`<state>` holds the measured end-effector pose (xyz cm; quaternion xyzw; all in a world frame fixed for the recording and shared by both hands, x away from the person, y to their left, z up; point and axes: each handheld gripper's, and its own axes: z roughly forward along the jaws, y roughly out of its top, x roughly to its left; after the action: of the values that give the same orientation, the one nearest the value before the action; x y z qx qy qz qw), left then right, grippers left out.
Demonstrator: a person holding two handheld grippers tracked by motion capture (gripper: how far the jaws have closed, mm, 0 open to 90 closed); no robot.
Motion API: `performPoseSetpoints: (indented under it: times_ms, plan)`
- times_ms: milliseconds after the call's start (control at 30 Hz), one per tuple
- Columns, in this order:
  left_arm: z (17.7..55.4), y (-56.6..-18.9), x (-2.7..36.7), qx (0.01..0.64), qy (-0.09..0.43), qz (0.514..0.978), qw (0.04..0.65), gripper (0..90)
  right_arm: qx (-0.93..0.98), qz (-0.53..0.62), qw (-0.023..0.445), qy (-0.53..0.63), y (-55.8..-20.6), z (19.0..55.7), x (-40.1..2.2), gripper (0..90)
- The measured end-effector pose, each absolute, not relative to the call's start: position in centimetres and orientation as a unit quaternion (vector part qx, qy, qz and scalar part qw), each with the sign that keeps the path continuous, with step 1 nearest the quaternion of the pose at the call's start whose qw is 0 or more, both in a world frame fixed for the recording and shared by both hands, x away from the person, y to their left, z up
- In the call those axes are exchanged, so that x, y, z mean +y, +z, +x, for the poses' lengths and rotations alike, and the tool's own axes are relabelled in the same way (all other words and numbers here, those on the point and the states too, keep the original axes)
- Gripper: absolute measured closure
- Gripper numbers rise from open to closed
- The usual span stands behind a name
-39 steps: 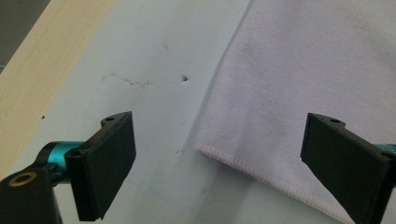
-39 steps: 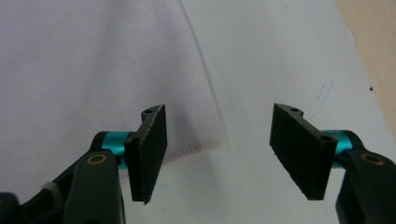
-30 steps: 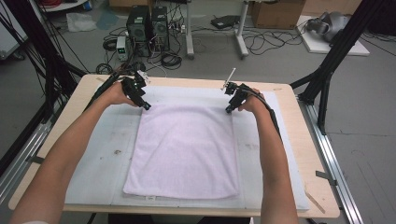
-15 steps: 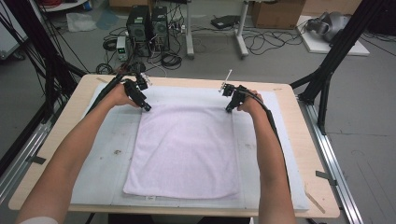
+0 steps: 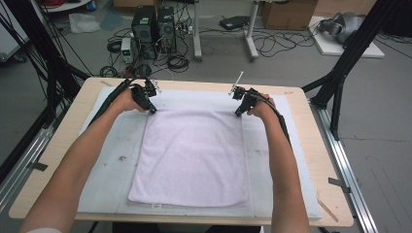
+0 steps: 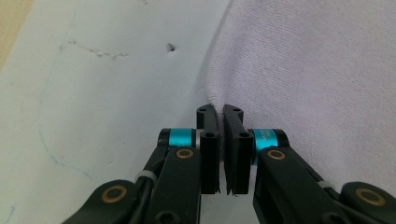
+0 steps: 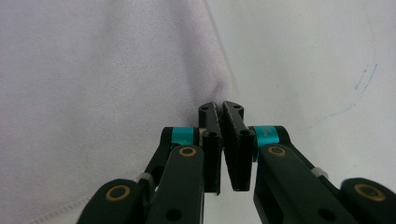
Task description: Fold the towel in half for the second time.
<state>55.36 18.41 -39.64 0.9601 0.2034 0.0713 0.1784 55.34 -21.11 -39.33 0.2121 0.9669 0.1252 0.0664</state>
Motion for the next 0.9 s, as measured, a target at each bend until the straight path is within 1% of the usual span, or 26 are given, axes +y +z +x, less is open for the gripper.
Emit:
performPoseSetpoints:
  times_ms: [233, 500, 700, 833, 900]
  plan:
    - [54.2, -37.9, 19.3, 0.201, 0.084, 0.954, 0.207, 85.8, 0.965, 0.209, 0.072, 0.143, -37.5, 54.4, -21.5, 86.3]
    - [51.8, -35.5, 20.2, 0.185, 0.100, 0.946, 0.246, 85.8, 0.958, 0.206, 0.084, 0.180, -35.1, 52.1, -22.3, 86.3]
    - [49.7, -33.6, 20.8, 0.174, 0.105, 0.943, 0.265, 85.8, 0.947, 0.207, 0.087, 0.228, -33.4, 49.3, -23.7, 86.3]
    - [47.8, -32.7, 21.1, 0.160, 0.109, 0.941, 0.278, 85.8, 0.945, 0.195, 0.089, 0.247, -32.6, 47.3, -24.2, 86.3]
    - [46.4, -32.3, 21.3, 0.151, 0.121, 0.942, 0.275, 85.8, 0.941, 0.186, 0.089, 0.267, -32.2, 46.1, -24.4, 86.3]
